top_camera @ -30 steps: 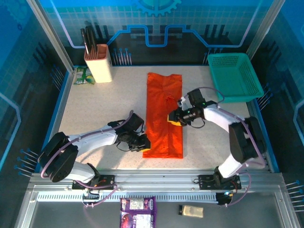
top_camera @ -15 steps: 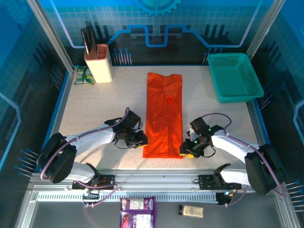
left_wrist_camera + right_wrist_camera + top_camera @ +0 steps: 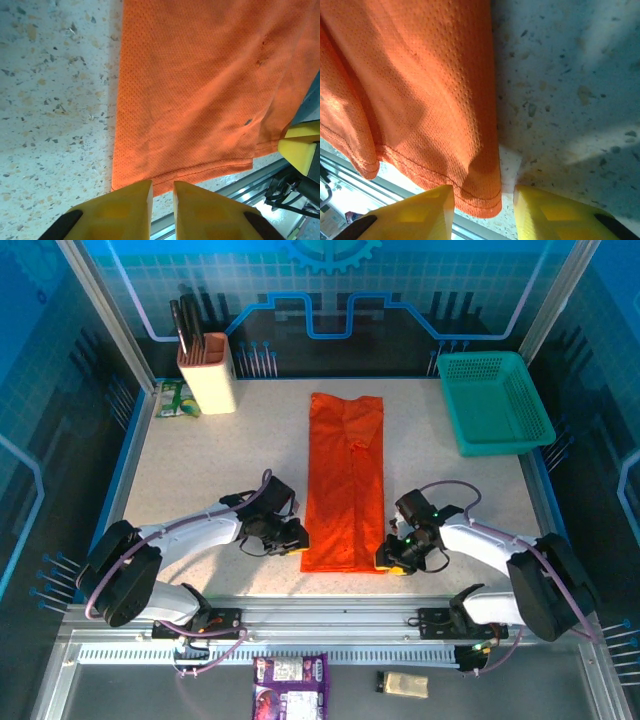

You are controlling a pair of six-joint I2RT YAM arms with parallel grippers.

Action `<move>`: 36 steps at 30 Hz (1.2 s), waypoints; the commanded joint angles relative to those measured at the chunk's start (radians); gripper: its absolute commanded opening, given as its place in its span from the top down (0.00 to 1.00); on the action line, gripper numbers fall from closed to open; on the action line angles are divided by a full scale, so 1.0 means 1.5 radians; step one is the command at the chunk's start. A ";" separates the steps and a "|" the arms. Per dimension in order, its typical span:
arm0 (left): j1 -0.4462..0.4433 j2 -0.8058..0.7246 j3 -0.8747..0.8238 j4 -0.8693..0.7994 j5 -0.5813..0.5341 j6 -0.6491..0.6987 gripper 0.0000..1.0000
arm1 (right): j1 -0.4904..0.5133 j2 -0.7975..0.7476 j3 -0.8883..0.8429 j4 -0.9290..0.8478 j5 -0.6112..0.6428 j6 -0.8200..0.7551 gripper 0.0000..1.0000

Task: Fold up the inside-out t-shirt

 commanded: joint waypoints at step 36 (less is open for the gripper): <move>-0.070 0.074 0.018 -0.062 -0.026 0.022 0.68 | 0.026 -0.021 -0.009 -0.007 0.011 0.037 0.94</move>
